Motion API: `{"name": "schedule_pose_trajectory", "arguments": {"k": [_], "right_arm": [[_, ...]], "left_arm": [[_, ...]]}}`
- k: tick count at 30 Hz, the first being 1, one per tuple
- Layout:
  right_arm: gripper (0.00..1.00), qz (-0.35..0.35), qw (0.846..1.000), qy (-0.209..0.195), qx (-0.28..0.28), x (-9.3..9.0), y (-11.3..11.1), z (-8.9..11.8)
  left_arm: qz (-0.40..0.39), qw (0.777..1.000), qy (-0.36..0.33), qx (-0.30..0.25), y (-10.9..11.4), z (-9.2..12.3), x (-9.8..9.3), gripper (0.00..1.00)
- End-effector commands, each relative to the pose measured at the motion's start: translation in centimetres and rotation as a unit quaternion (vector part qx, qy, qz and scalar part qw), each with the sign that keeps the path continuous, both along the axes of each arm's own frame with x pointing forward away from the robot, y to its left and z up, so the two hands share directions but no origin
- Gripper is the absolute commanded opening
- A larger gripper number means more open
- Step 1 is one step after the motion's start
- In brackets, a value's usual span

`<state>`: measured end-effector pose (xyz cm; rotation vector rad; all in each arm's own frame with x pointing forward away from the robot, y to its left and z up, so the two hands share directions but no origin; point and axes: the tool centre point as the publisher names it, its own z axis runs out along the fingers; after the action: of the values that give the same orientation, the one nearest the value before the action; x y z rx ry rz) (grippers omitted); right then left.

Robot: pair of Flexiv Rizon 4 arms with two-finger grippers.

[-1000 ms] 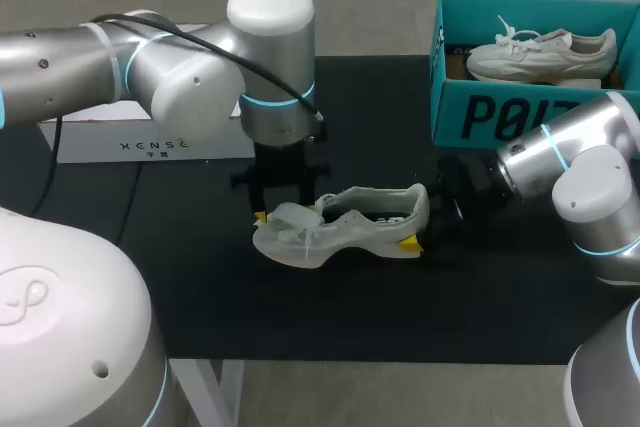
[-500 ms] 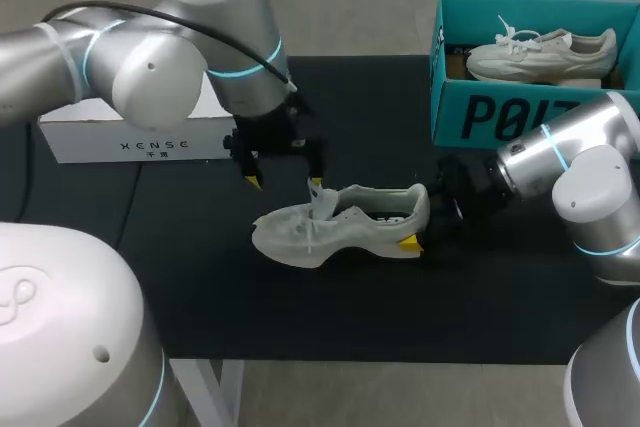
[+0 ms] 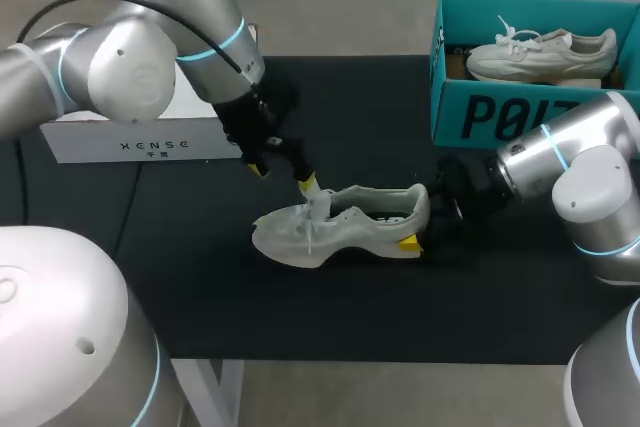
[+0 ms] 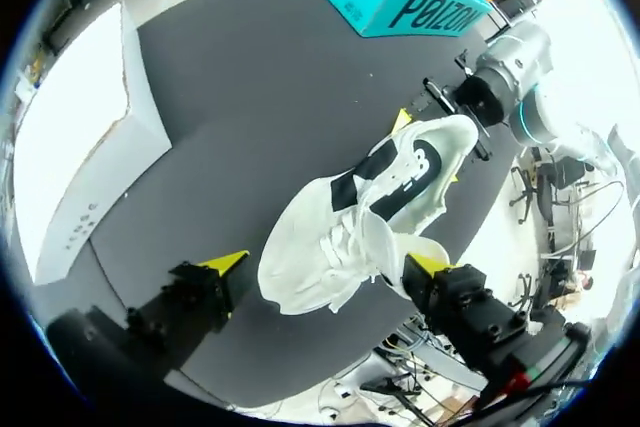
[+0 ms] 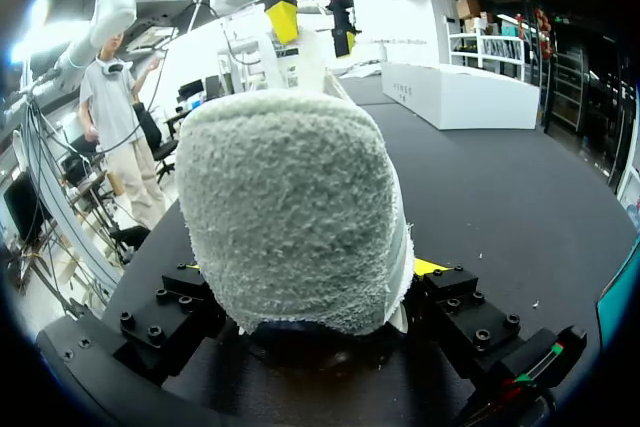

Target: Take the shoe out of the shoebox, open the shoe tongue, remove and reinsert the insole, then place the shoe into the shoebox

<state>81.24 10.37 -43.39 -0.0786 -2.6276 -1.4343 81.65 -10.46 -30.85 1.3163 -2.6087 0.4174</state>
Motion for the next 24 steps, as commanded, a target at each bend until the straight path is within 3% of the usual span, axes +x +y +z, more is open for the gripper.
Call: {"name": "schedule_pose_trajectory", "arguments": {"k": [1, 3, 10, 11, 12, 13, 14, 19, 24], "right_arm": [[0.0, -0.001, 1.0, 0.0, -0.001, -0.1, 0.4, -0.8], [0.0, -0.001, 1.0, 0.0, -0.001, -0.1, 0.4, -0.8], [0.0, -0.001, 1.0, 0.0, -0.001, -0.1, 0.4, -0.8], [0.0, -0.001, 1.0, 0.0, -0.001, -0.1, 0.4, -0.8], [0.0, -0.001, 1.0, 0.0, -0.001, -0.1, 0.4, -0.8], [0.0, -0.001, 1.0, 0.0, -0.001, -0.1, 0.4, -0.8], [0.0, -0.001, 1.0, 0.0, -0.001, -0.1, 0.4, -0.8], [0.0, -0.001, 1.0, 0.0, -0.001, -0.1, 0.4, -0.8], [0.0, -0.001, 1.0, 0.0, -0.001, -0.1, 0.4, -0.8]], "left_arm": [[-0.213, 0.977, 0.015, -0.025, -1.3, 1.8, 2.7, 1.0], [-0.245, 0.969, 0.012, 0.01, -2.0, 3.0, 3.4, 1.0], [-0.384, 0.922, -0.002, 0.044, -3.8, 5.4, 5.5, 1.0], [-0.406, 0.912, 0.003, 0.05, -4.2, 5.6, 5.6, 0.6], [-0.407, 0.912, 0.0, 0.051, -4.4, 5.8, 5.8, 0.42], [-0.424, 0.904, 0.003, 0.06, -4.7, 6.0, 5.9, 0.1], [-0.435, 0.898, 0.001, 0.064, -5.1, 6.1, 5.9, 0.0], [-0.488, 0.869, -0.02, 0.085, -6.7, 5.7, 5.7, 0.0], [-0.491, 0.868, -0.005, 0.071, -7.1, 4.7, 5.6, 0.0]]}}
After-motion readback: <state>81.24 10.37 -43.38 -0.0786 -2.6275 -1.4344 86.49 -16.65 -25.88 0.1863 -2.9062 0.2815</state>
